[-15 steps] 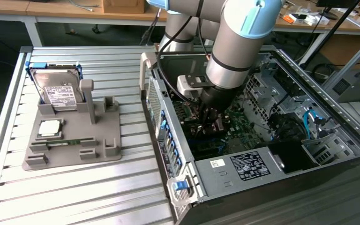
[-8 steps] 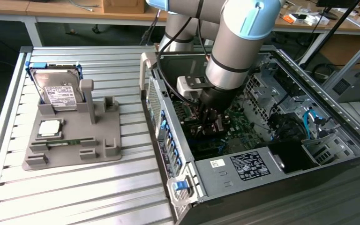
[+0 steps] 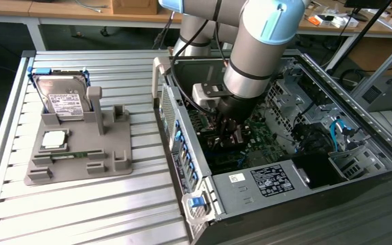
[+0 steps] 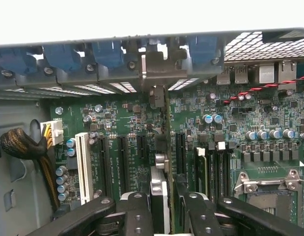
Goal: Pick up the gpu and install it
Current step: 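Insert the gpu into the slot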
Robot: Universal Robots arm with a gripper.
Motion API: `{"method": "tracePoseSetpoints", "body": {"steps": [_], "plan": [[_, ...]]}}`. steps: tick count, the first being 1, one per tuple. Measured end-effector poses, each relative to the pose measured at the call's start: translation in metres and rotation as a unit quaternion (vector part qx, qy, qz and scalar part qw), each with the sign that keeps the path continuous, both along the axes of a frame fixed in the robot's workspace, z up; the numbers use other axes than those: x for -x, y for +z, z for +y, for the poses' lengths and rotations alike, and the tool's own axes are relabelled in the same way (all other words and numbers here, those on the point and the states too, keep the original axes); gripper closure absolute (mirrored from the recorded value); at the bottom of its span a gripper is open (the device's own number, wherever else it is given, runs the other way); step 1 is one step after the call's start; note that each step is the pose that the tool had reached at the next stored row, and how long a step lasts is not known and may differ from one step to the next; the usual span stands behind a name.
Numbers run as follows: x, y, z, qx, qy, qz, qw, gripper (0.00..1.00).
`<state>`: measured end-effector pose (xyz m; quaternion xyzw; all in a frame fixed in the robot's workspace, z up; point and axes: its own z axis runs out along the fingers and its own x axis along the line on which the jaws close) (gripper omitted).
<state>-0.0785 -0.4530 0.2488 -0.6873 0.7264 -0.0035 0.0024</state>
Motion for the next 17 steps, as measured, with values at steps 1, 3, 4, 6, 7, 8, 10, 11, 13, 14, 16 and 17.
{"method": "tracePoseSetpoints", "body": {"steps": [1,3,4,6,7,8,10,11,13,14,16,17], "plan": [[0.0,-0.0001,0.0,-0.0001,0.0,-0.0001,1.0,0.7],[0.0,-0.0001,0.0,-0.0001,0.0,0.0,1.0,0.7],[0.0,-0.0001,0.0,-0.0001,0.0,0.0,1.0,0.7],[0.0,-0.0001,0.0,-0.0001,0.0,0.0,1.0,0.7],[-0.0001,-0.0005,0.0002,-0.0008,0.0,-0.0004,1.0,0.7],[-0.0001,-0.0005,0.0001,-0.0006,0.0,-0.0003,1.0,0.69],[0.0,-0.0002,0.0,-0.0002,0.0,-0.0001,1.0,0.63],[0.0,-0.0001,0.0,-0.0001,0.0,-0.0001,1.0,0.57],[0.0,-0.0001,0.0,-0.0002,0.0,-0.0001,1.0,0.51],[0.0,-0.0001,0.0,-0.0001,0.0,0.0,1.0,0.44],[0.0,-0.0001,0.0,-0.0001,0.0,-0.0001,1.0,0.44],[0.0,0.0007,0.0,0.0003,0.0,0.0001,1.0,0.44]]}}
